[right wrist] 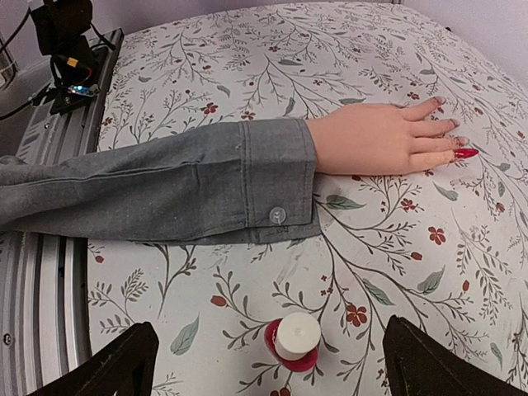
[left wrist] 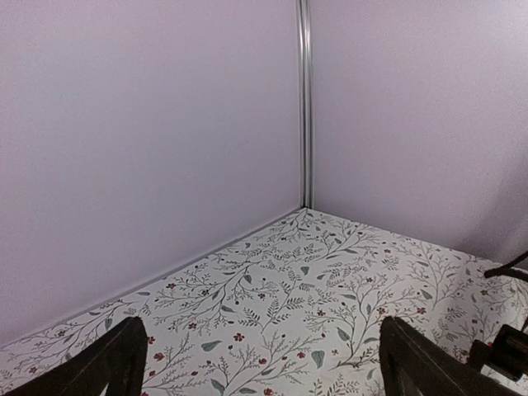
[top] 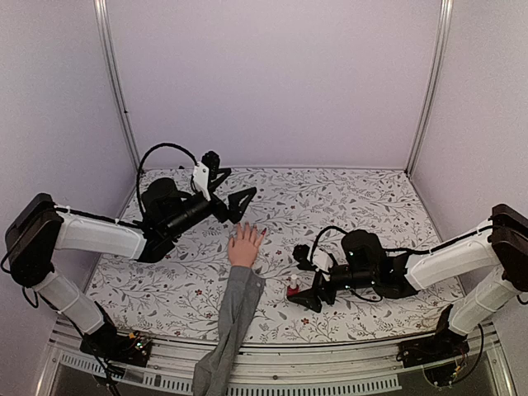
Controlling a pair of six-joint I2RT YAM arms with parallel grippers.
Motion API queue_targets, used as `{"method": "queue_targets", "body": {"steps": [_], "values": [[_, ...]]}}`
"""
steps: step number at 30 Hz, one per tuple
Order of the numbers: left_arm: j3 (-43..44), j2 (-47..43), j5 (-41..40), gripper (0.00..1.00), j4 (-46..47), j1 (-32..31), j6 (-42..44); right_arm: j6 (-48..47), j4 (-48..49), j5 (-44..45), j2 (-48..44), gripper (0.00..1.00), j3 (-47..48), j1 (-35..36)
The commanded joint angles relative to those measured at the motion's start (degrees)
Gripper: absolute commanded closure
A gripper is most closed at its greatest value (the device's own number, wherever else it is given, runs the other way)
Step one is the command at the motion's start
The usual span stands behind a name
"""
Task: Paint the nails
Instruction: Reset both arms
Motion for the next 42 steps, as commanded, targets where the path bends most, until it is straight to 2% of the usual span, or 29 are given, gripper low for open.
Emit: {"method": "queue_targets", "body": {"steps": [1,7,12,16,19,24,27,32,42], "values": [[3.3,-1.9,-0.6,0.0,-5.1,0.8,0.3,1.0,-3.5,-2.7,-5.3,0.01,0.7,0.2],[8.1,-1.4,1.0,0.0,-13.8,1.5,-1.9,1.8,-8.5,-3.2,-12.7,0.01,3.3,-1.4],[12.7,-0.5,2.7,0.0,-22.6,4.4,-7.6,4.9,-9.8,-3.8,-16.1,0.01,8.1,-8.1],[18.8,2.6,-4.3,0.0,-33.9,7.6,-13.6,8.9,-9.4,-4.2,-17.0,0.01,12.2,-14.8],[22.4,4.5,-9.3,0.0,-41.3,9.1,-14.4,11.7,-8.4,-2.0,-17.3,0.01,14.9,-18.9],[22.5,5.7,-13.9,0.0,-45.2,12.5,-16.1,14.6,-6.0,-2.3,-15.5,0.01,18.1,-26.9],[21.4,6.2,-14.0,0.0,-46.2,15.3,-17.8,15.5,-4.6,-2.6,-12.6,0.01,18.8,-31.1],[16.8,4.8,-17.6,0.0,-44.7,16.5,-17.4,19.4,1.3,-6.2,-8.6,0.01,14.9,-38.5],[9.4,5.1,-16.6,0.0,-38.8,16.6,-20.2,19.9,10.5,-5.7,-6.2,0.01,4.7,-40.6]]}}
